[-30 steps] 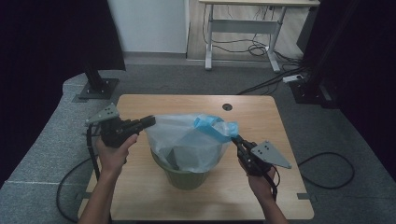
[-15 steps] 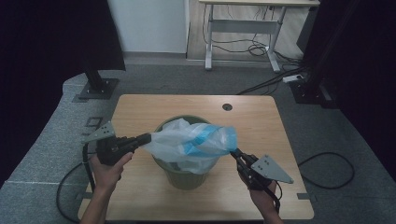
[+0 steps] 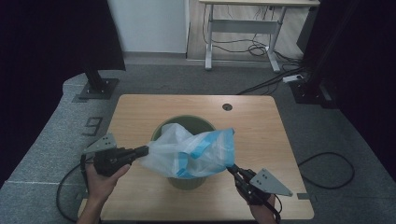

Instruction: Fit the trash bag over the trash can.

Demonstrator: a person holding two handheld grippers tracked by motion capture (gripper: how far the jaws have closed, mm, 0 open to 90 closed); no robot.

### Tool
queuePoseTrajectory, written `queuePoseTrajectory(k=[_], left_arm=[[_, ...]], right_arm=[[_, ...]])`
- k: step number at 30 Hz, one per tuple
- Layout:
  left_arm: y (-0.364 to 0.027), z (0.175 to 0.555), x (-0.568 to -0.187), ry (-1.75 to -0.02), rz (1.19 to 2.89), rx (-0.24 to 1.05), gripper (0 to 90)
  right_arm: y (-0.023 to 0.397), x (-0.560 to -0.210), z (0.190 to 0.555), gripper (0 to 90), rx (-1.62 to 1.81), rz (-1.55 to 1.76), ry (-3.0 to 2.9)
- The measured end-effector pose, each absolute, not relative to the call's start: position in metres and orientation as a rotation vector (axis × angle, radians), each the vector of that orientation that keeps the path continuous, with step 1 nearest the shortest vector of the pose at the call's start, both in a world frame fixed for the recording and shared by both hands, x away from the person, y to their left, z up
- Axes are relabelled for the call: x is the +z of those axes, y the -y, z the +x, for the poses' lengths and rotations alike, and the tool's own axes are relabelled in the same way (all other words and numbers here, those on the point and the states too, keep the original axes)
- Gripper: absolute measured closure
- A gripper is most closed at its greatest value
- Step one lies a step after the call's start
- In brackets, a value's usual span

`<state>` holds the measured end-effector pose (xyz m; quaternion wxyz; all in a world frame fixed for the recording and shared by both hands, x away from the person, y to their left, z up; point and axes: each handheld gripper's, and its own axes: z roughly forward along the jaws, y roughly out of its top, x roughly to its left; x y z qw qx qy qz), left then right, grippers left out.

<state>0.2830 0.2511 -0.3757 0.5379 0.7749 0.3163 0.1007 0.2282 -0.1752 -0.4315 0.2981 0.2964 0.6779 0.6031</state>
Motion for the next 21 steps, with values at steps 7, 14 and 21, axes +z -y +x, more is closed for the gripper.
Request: queuePoseTrajectory(k=[7,14,21], left_arm=[[-0.261,0.282,-0.399,-0.8,1.853,0.241,90.0],[-0.262,0.285,-0.417,-0.832,1.87,0.252,90.0],[-0.262,0.286,-0.423,-0.842,1.873,0.247,90.0]], right_arm=[[0.169,-0.456,0.228,88.9,1.56,0.811,-1.874],[0.165,-0.475,0.232,88.9,1.516,0.829,-1.909],[0.165,-0.491,0.238,88.9,1.517,0.869,-1.934]])
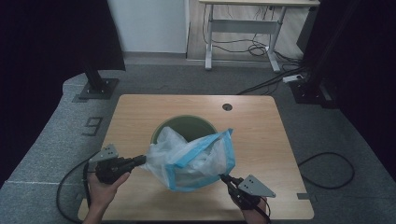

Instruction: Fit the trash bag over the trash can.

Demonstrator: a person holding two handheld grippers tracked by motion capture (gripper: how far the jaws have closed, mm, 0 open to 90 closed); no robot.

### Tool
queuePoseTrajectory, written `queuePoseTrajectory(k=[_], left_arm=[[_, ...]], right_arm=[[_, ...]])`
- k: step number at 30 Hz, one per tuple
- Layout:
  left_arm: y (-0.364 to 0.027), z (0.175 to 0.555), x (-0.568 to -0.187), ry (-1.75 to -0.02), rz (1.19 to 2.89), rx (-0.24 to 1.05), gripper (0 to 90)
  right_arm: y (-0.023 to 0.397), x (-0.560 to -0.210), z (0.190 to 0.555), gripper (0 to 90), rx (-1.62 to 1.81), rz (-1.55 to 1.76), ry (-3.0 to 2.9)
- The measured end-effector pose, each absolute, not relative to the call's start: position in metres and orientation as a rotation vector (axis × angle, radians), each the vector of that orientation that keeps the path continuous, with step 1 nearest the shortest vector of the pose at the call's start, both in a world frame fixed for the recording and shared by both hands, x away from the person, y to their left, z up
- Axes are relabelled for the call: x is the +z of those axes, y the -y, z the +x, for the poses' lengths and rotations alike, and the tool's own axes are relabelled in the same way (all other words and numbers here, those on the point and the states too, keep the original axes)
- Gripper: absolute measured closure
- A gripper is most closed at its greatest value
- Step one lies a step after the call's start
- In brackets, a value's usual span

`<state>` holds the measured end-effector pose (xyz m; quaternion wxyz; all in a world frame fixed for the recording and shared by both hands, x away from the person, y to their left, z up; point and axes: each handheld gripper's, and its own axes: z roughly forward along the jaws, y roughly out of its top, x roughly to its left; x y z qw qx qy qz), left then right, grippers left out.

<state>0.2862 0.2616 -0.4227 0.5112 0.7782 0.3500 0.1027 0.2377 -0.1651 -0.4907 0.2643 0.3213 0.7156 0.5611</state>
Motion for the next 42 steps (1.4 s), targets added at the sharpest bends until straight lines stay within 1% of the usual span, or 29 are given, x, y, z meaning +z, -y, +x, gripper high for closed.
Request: queuePoseTrajectory(k=[6,9,11,13,15,16,20,23,27,32,34,35,38,42], left_arm=[[-0.258,0.287,-0.425,-0.849,1.885,0.246,90.0],[-0.257,0.283,-0.421,-0.815,1.896,0.246,88.8],[-0.257,0.278,-0.413,-0.804,1.885,0.259,76.8],[-0.258,0.271,-0.403,-0.795,1.866,0.295,68.5],[-0.257,0.267,-0.392,-0.77,1.863,0.299,56.6],[-0.256,0.264,-0.386,-0.749,1.864,0.298,52.9],[-0.246,0.254,-0.368,-0.704,1.873,0.334,43.4],[-0.236,0.251,-0.361,-0.664,1.895,0.337,40.8],[-0.218,0.257,-0.358,-0.628,1.946,0.307,39.9],[-0.201,0.267,-0.359,-0.601,1.978,0.273,40.7],[-0.196,0.269,-0.359,-0.59,1.991,0.268,43.2],[-0.193,0.27,-0.359,-0.579,2.007,0.261,46.3],[-0.187,0.272,-0.36,-0.57,2.04,0.245,65.1],[-0.182,0.277,-0.362,-0.552,2.069,0.215,83.5]], right_arm=[[0.161,-0.502,0.24,88.9,1.533,0.891,-1.961],[0.16,-0.505,0.24,88.9,1.53,0.907,-1.964],[0.16,-0.504,0.24,88.9,1.526,0.906,-1.961],[0.161,-0.503,0.239,88.9,1.528,0.909,-1.96],[0.162,-0.503,0.239,88.9,1.529,0.909,-1.959],[0.162,-0.503,0.239,88.9,1.528,0.909,-1.959],[0.162,-0.504,0.238,88.8,1.528,0.911,-1.963],[0.162,-0.504,0.238,88.9,1.529,0.911,-1.963],[0.163,-0.503,0.238,88.9,1.533,0.916,-1.96],[0.165,-0.503,0.238,88.8,1.541,0.916,-1.956],[0.167,-0.503,0.238,88.8,1.545,0.923,-1.953],[0.167,-0.503,0.238,88.8,1.546,0.925,-1.951],[0.169,-0.503,0.238,88.8,1.554,0.932,-1.947],[0.169,-0.502,0.237,88.8,1.556,0.933,-1.946]])
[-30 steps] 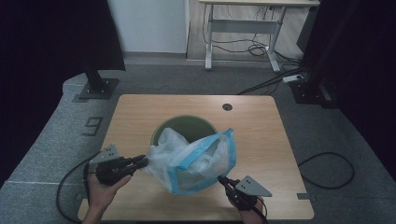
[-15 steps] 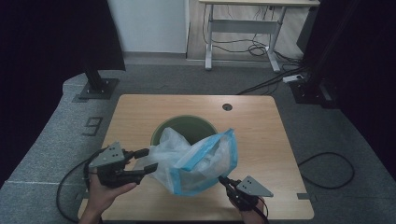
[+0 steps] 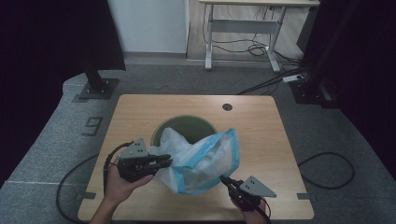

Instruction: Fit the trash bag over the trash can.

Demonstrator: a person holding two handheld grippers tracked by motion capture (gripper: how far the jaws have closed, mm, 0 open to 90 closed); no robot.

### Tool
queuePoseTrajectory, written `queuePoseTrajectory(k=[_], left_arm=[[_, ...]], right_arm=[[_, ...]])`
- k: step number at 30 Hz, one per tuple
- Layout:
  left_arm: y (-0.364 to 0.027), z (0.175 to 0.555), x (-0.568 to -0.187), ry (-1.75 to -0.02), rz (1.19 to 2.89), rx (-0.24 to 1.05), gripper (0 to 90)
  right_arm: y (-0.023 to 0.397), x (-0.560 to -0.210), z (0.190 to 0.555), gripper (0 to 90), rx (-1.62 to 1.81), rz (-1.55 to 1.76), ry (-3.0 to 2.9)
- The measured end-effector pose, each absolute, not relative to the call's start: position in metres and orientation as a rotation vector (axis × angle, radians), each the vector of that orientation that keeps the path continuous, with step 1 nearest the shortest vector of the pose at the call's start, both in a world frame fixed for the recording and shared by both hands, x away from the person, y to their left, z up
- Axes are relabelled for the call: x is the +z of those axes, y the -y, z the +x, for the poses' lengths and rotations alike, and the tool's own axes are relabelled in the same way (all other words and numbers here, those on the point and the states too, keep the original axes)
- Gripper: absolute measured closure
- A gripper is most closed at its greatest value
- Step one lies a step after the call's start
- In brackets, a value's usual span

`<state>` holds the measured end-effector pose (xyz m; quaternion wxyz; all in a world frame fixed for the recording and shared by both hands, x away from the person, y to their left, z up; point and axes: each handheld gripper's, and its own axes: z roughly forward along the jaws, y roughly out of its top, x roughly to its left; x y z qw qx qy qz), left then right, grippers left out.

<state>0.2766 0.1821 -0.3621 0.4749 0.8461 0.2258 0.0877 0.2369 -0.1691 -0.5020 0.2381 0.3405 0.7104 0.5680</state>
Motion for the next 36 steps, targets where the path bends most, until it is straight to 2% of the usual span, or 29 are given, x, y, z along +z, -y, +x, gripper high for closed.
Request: queuePoseTrajectory(k=[3,10,17,29,31,33,36], left_arm=[[-0.184,0.278,-0.362,-0.572,2.037,0.241,89.8],[-0.212,0.28,-0.358,-0.642,1.876,0.259,90.0],[-0.239,0.28,-0.365,-0.703,1.825,0.261,90.0],[-0.259,0.291,-0.38,-0.78,1.784,0.239,90.0],[-0.258,0.29,-0.381,-0.78,1.79,0.241,90.0],[-0.257,0.288,-0.382,-0.777,1.795,0.242,90.0],[-0.256,0.287,-0.383,-0.774,1.799,0.249,90.0]], right_arm=[[0.17,-0.502,0.236,88.8,1.55,0.927,-1.949],[0.169,-0.503,0.235,88.8,1.539,0.927,-1.956],[0.166,-0.504,0.234,88.8,1.537,0.917,-1.973],[0.176,-0.508,0.231,87.6,1.519,0.919,-2.014],[0.178,-0.506,0.229,76.5,1.535,0.885,-2.033],[0.181,-0.499,0.223,57.4,1.548,0.882,-1.996],[0.19,-0.48,0.217,42.7,1.602,0.886,-1.945]])
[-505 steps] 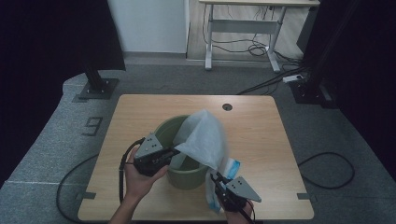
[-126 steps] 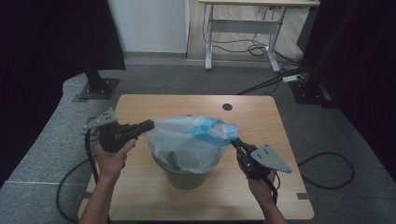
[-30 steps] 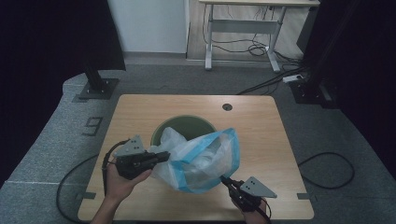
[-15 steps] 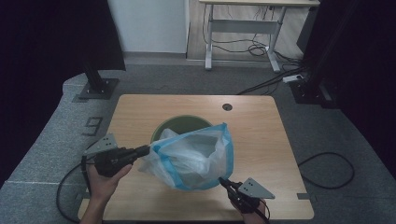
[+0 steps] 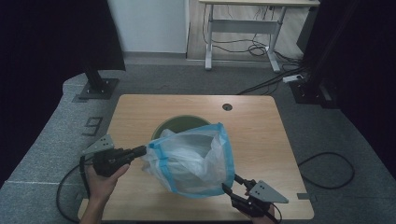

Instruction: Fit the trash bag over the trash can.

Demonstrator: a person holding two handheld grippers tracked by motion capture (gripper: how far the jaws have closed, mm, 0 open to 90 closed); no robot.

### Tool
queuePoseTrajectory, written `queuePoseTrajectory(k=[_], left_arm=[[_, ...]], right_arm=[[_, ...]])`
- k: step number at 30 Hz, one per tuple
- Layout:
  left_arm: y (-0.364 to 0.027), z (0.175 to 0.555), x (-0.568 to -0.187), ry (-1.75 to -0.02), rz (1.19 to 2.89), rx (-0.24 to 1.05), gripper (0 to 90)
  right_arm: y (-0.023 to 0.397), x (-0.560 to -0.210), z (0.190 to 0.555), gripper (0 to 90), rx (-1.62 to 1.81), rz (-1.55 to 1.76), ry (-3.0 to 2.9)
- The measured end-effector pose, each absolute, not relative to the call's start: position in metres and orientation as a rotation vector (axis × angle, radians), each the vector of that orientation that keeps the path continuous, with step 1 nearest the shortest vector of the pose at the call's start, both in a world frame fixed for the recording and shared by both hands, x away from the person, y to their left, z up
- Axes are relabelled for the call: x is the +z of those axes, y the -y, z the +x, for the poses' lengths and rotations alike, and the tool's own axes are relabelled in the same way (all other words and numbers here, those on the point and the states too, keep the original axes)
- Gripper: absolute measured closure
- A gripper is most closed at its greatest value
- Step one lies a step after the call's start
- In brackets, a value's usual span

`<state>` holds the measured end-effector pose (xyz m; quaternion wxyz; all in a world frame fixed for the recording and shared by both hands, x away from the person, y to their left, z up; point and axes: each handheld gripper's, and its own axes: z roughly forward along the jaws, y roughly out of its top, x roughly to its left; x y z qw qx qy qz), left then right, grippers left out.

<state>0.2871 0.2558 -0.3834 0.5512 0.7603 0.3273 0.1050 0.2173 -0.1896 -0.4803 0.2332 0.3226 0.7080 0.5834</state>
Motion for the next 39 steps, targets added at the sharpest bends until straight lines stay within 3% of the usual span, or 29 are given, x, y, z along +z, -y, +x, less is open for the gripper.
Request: queuePoseTrajectory(k=[3,12,19,26,29,32,39], left_arm=[[-0.256,0.286,-0.384,-0.773,1.794,0.247,90.0],[-0.25,0.281,-0.382,-0.768,1.81,0.278,90.0],[-0.249,0.282,-0.381,-0.771,1.81,0.286,90.0],[-0.243,0.284,-0.379,-0.77,1.818,0.302,90.0],[-0.243,0.285,-0.379,-0.769,1.818,0.302,90.0],[-0.243,0.285,-0.379,-0.77,1.821,0.306,90.0],[-0.242,0.286,-0.379,-0.775,1.816,0.308,90.0]], right_arm=[[0.197,-0.461,0.216,37.3,1.651,0.886,-1.91],[0.2,-0.397,0.22,32.9,1.764,0.852,-1.882],[0.202,-0.389,0.227,33.1,1.765,0.892,-1.897],[0.182,-0.379,0.262,34.7,1.751,0.941,-1.953],[0.176,-0.38,0.269,42.6,1.741,0.944,-1.957],[0.174,-0.383,0.268,57.8,1.707,0.923,-1.941],[0.169,-0.385,0.265,83.5,1.563,0.877,-1.942]])
